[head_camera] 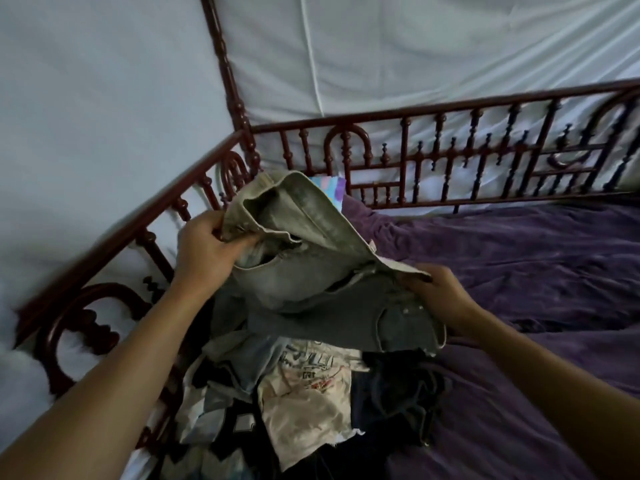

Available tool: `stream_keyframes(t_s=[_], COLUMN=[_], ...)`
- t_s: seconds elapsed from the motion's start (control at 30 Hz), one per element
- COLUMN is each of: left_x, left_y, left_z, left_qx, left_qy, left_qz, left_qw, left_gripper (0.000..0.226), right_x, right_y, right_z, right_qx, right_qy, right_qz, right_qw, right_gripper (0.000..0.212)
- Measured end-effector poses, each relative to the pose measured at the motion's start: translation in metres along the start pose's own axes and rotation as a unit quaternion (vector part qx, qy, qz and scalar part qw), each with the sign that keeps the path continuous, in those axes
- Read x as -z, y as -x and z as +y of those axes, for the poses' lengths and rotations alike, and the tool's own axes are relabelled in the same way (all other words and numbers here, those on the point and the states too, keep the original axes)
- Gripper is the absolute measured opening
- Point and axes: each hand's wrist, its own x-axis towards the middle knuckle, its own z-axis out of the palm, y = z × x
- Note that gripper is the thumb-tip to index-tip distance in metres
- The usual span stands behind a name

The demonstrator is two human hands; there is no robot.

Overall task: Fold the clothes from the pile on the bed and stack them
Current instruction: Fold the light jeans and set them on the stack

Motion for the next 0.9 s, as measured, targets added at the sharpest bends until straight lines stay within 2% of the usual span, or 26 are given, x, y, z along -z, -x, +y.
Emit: stream_keyframes(t_s=[0.07,0.13,0.2,0.27,0.3,0.37,0.4,0.57,0.67,0.73,0.83,0.9], left_x=[0.011,0.025,0.044,0.061,0.066,0.064,0.059,0.013,-0.011,-0.026,-0.055,-0.085], left_y=[-0.016,-0.039,-0.069,-0.096,-0.105,-0.118,-0.121,-0.136,-0.145,-0.156,-0.172,-0.17], left_z=[0.013,0.03,0.042,0.054,0.058,0.06,0.06,0.04,0.051,0.067,0.109,0.138], left_qx=[0.045,0.076,0.084,0.08,0.069,0.039,0.025,-0.028,-0.112,-0.169,-0.228,-0.247], left_qy=[0.088,0.23,0.342,0.39,0.39,0.333,0.288,0.112,0.05,0.032,0.046,0.056], left_qz=[0.01,0.011,-0.011,-0.047,-0.065,-0.075,-0.072,-0.082,-0.043,-0.005,0.031,0.005], left_qw=[0.995,0.97,0.936,0.916,0.916,0.939,0.955,0.99,0.992,0.985,0.972,0.967], left_gripper=[0.017,0.008,0.017,0.035,0.036,0.018,0.019,0.036,0.031,0.044,0.056,0.057], right_x=[0.036,0.066,0.091,0.104,0.107,0.107,0.105,0.112,0.129,0.148,0.187,0.211], right_y=[-0.006,-0.01,-0.011,-0.008,-0.006,0.0,0.005,0.04,0.073,0.103,0.146,0.169], right_z=[-0.039,-0.074,-0.101,-0.116,-0.118,-0.113,-0.108,-0.091,-0.112,-0.138,-0.17,-0.173], right_qx=[0.06,0.083,0.085,0.091,0.089,0.078,0.071,0.046,0.022,0.013,0.01,0.003], right_qy=[0.071,0.149,0.233,0.307,0.344,0.386,0.382,0.256,0.187,0.139,0.121,0.118], right_qz=[0.019,0.022,0.01,0.004,0.001,0.001,0.011,0.13,0.162,0.173,0.202,0.228], right_qw=[0.995,0.985,0.969,0.947,0.935,0.919,0.921,0.957,0.969,0.975,0.972,0.967], right_gripper=[0.028,0.018,0.033,0.035,0.031,0.023,0.019,0.025,0.013,0.007,0.039,0.041])
